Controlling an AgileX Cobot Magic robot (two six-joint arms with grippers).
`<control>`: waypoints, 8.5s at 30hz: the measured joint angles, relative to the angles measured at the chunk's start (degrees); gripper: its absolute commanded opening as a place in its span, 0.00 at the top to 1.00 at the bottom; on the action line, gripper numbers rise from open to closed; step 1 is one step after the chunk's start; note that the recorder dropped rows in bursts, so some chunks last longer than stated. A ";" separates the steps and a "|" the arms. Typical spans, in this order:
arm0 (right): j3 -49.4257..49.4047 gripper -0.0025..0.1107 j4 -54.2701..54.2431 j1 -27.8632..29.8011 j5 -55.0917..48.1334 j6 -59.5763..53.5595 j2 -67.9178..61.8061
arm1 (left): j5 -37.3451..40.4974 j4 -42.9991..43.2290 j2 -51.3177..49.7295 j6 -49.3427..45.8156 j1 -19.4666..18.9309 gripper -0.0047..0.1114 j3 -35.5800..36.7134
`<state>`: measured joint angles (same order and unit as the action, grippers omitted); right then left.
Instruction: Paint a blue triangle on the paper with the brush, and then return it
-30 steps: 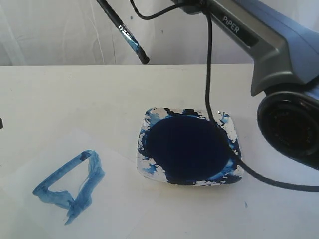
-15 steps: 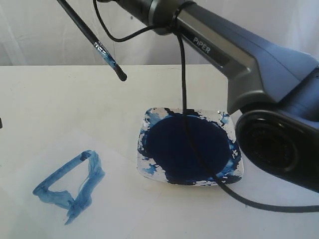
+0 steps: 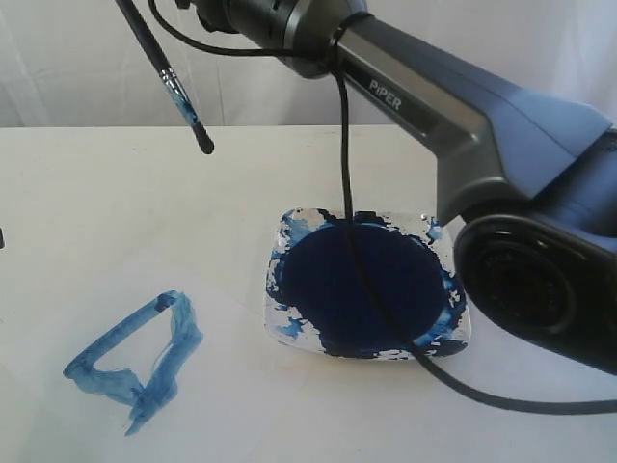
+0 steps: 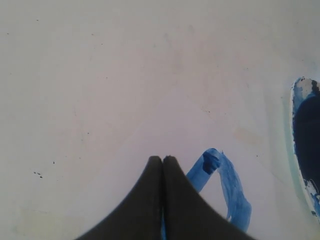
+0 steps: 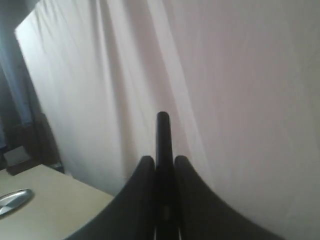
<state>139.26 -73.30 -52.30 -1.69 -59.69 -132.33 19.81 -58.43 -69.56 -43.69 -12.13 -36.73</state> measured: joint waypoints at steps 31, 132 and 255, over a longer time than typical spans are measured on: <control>-34.35 0.98 -7.10 -3.85 53.48 11.97 6.71 | -1.68 0.00 0.00 0.00 0.00 0.96 0.00; -71.39 0.48 16.33 22.69 55.70 54.31 7.88 | -3.00 0.00 -0.03 -0.13 0.00 0.96 0.00; -106.48 0.95 37.02 22.69 9.36 21.52 101.38 | -3.73 55.27 68.76 52.35 6.57 0.96 30.04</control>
<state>32.78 -36.29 -29.61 7.67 -38.18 -30.96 16.08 -3.16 -0.81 8.66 -5.56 -6.68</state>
